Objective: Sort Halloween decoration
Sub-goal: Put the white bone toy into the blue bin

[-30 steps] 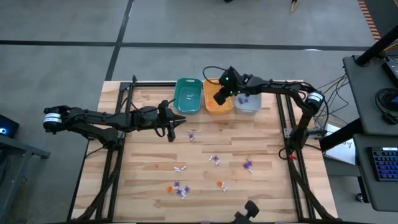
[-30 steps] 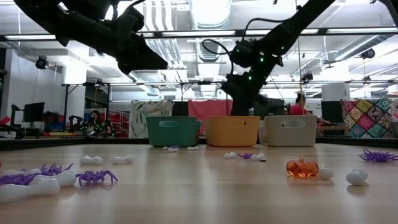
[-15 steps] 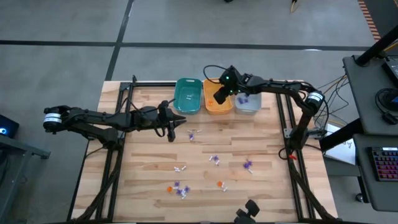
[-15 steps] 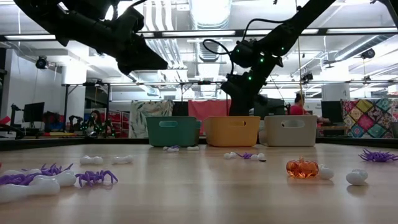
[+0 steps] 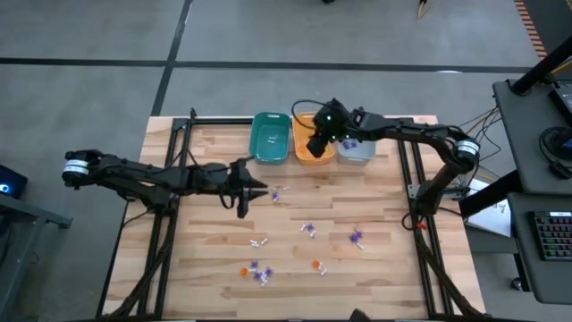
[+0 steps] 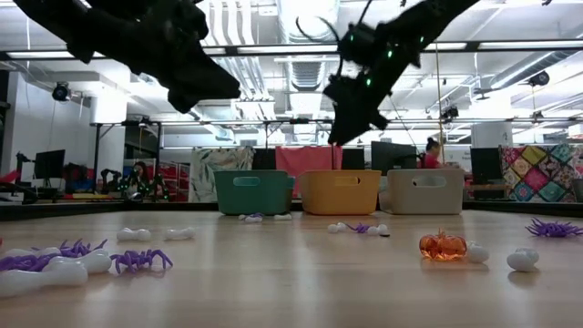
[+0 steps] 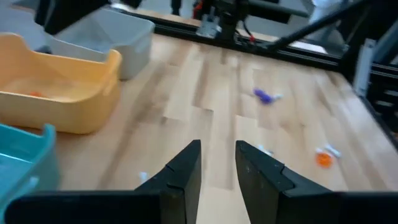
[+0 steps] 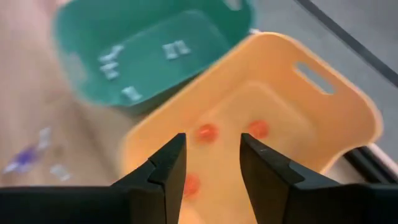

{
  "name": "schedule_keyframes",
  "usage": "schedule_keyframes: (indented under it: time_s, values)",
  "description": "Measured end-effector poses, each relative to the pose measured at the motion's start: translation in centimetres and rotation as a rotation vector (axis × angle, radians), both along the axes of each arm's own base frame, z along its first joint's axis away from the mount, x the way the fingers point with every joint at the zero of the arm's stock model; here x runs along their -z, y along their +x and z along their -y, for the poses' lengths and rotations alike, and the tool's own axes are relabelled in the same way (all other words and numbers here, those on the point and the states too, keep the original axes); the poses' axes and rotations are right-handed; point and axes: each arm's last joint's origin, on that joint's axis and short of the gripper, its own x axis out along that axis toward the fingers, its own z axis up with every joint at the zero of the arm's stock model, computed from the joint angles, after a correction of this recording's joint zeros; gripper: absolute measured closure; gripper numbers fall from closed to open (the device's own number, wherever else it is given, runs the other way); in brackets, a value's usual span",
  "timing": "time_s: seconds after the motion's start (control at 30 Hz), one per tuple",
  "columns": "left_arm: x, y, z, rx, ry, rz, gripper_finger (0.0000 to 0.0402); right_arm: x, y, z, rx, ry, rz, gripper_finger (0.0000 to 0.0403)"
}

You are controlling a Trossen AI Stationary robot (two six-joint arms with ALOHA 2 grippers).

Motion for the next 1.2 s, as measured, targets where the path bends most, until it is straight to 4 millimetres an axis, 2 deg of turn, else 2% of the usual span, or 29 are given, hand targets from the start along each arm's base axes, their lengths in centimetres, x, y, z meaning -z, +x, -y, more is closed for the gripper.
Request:
schedule_keyframes:
  time_s: [0.3, 0.47, 0.6, 0.83, 1.0, 1.2]
  values:
    - [1.2, -0.8, 3.1, 0.103, -0.055, -0.139, 0.0317, -1.6, -0.2, -7.4, -0.206, -0.023, 0.017, 0.0284]
    - [1.8, -1.4, 5.2, 0.188, -0.003, -0.204, 0.0311, -1.0, -1.5, -10.8, -0.278, 0.005, 0.017, 0.0290]
    - [2.9, -1.3, 6.7, 0.198, 0.034, -0.243, 0.0285, -0.1, -2.7, -12.9, -0.307, 0.035, 0.027, 0.0295]
    - [6.5, -0.6, 8.3, 0.163, 0.024, -0.397, 0.0236, 0.1, -3.4, -14.8, -0.356, 0.045, 0.061, 0.0297]
    - [8.8, -0.2, 8.5, 0.136, 0.003, -0.495, 0.0234, 0.3, -3.3, -15.2, -0.369, 0.048, 0.054, 0.0298]
    - [9.8, 0.0, 8.7, 0.156, -0.029, -0.539, 0.0240, 0.5, -3.1, -15.2, -0.366, 0.048, 0.049, 0.0308]
